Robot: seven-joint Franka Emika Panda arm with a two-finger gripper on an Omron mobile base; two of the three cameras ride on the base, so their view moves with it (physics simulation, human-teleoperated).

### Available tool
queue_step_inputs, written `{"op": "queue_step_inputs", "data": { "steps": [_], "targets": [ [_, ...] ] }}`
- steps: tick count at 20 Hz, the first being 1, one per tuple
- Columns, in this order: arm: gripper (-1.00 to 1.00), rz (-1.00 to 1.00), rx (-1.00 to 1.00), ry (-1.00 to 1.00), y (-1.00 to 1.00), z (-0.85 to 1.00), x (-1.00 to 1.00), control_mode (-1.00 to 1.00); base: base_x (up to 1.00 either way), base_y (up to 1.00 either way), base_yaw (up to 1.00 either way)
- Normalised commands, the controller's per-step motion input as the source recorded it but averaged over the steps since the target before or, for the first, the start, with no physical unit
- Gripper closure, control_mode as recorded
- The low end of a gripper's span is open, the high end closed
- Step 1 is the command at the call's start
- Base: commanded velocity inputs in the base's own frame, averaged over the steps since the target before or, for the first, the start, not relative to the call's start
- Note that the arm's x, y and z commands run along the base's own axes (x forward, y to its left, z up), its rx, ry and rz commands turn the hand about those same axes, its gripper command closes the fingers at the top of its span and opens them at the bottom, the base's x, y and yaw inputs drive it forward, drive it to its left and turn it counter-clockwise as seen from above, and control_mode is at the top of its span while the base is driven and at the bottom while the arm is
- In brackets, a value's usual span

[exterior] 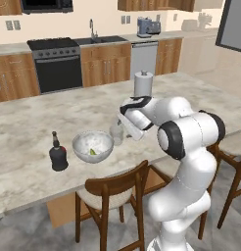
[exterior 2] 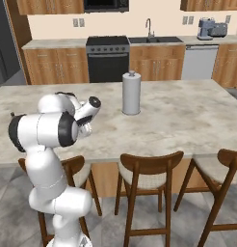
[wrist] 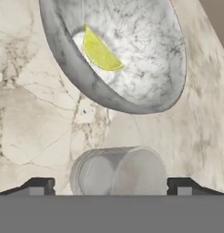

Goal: There is a bowl on the dining counter. Grab a lemon wedge from the fridge and place it in the bowl. Then get the liquor bottle and glass cup from the cabinet and place them next to the bowl.

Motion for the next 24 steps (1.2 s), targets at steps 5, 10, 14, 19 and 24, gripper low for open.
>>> {"op": "queue_step_inputs", "data": {
  "steps": [5, 10, 14, 19, 24],
  "targets": [
    [-1.00, 0.00, 0.00, -0.16, 0.00, 1.00, -0.43, -1.00, 0.00, 0.00, 0.00],
    [-1.00, 0.00, 0.00, -0.16, 0.00, 1.00, -0.62, -1.00, 0.00, 0.00, 0.00],
    [-1.00, 0.00, -0.02, -0.15, 0.03, 0.98, -0.75, -1.00, 0.00, 0.00, 0.00],
    [-1.00, -0.01, -0.08, -0.09, 0.05, 0.81, -0.83, -1.00, 0.00, 0.00, 0.00],
    [-1.00, -0.07, -0.11, 0.00, 0.03, 0.52, -0.92, -1.00, 0.00, 0.00, 0.00]
  ]
}}
